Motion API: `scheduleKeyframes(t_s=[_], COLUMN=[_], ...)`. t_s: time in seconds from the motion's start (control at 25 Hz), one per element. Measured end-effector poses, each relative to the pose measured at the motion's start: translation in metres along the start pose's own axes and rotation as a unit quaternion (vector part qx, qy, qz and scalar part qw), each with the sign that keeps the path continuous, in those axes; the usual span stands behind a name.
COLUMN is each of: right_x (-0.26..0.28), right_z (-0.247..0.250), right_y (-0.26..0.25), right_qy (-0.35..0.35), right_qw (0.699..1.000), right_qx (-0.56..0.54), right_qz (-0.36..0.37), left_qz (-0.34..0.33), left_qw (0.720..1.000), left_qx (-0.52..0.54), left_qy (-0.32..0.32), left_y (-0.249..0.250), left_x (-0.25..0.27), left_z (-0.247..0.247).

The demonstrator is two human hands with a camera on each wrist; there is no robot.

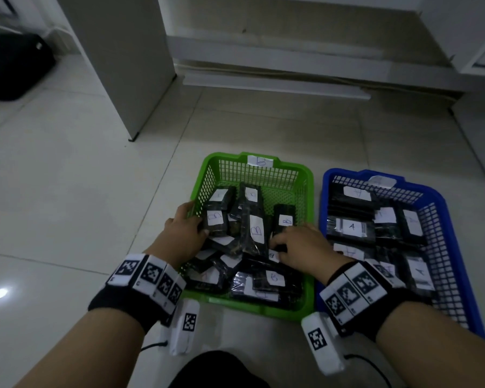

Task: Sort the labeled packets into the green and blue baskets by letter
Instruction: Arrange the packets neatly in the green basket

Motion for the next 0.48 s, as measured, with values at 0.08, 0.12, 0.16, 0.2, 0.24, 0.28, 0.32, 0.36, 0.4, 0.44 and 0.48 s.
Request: scheduleKeyframes(t_s=[0.08, 0.12, 0.16, 0.2, 0.24, 0.28, 0.32, 0.36, 0.4, 0.44, 0.48], right_x=[-0.001, -0.005, -0.010, -0.017, -0.025, -0.035, -0.049, -0.062, -0.077, -0.091, -0.103], right_z=[0.001, 0.004, 0.010, 0.019, 0.031, 0.041, 0.047, 0.050, 0.045, 0.038, 0.028], right_y=[-0.001, -0.001, 0.002, 0.006, 0.012, 0.018, 0.023, 0.025, 0.026, 0.026, 0.026], right_qy=[-0.008, -0.008, -0.007, 0.005, 0.026, 0.051, 0.065, 0.063, 0.047, 0.023, 0.002], right_qw=[1.000, 1.000, 0.999, 0.996, 0.988, 0.978, 0.967, 0.956, 0.946, 0.935, 0.918], right_qx=[-0.006, -0.011, -0.034, -0.078, -0.131, -0.182, -0.225, -0.264, -0.299, -0.332, -0.370], right_qz=[-0.008, -0.016, -0.031, -0.052, -0.074, -0.092, -0.103, -0.108, -0.115, -0.126, -0.141], left_qz=[-0.005, -0.016, -0.031, -0.049, -0.067, -0.082, -0.091, -0.094, -0.096, -0.096, -0.093], left_qw=[1.000, 0.999, 0.998, 0.996, 0.994, 0.992, 0.991, 0.992, 0.992, 0.993, 0.994], left_qx=[-0.011, -0.027, -0.037, -0.031, -0.014, 0.005, 0.020, 0.028, 0.028, 0.022, 0.012], left_qy=[0.006, 0.020, 0.041, 0.064, 0.082, 0.092, 0.092, 0.084, 0.073, 0.062, 0.050], left_y=[-0.002, 0.001, 0.008, 0.018, 0.029, 0.038, 0.046, 0.052, 0.056, 0.058, 0.059], left_x=[-0.004, -0.008, -0.011, -0.014, -0.018, -0.023, -0.031, -0.039, -0.047, -0.055, -0.061], left_z=[0.006, 0.013, 0.021, 0.030, 0.038, 0.043, 0.045, 0.043, 0.039, 0.034, 0.028])
Point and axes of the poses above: each hand's wrist, its own x-axis away from the middle knuckle, its own z-axis out of the back of the hand, y = z × x, the point moved 10 cm from there along -x, towards the middle knuckle, and after that the axes turned 14 degrees about x, right-handed, at the moved point
